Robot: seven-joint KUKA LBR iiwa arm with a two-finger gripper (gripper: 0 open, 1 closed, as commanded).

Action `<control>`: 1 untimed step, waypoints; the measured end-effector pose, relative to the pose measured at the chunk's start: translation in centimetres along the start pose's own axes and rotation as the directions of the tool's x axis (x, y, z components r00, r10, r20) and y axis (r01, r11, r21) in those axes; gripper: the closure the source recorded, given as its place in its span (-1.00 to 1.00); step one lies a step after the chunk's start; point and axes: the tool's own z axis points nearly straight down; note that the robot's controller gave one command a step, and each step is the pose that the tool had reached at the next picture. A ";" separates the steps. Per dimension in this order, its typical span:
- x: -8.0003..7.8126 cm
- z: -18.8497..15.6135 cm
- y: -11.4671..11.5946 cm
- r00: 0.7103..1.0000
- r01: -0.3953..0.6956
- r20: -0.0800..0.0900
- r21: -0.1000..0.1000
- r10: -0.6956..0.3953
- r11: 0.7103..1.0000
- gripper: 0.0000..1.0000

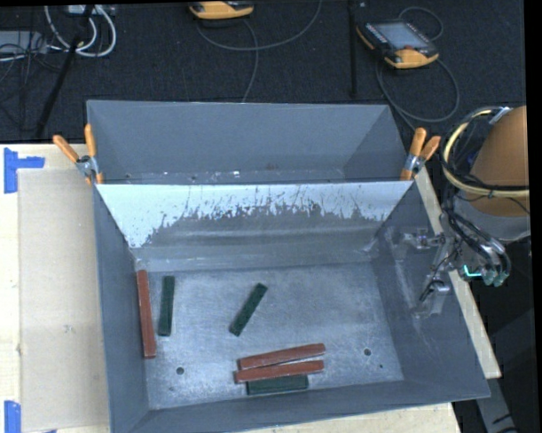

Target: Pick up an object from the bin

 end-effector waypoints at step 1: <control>4.5 13.3 11.9 0.972 0.236 0.000 -0.002 -0.236 0.972 -1.00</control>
Offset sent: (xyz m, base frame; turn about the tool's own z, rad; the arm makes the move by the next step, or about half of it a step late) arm -0.0433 0.1163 -0.1292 -0.2326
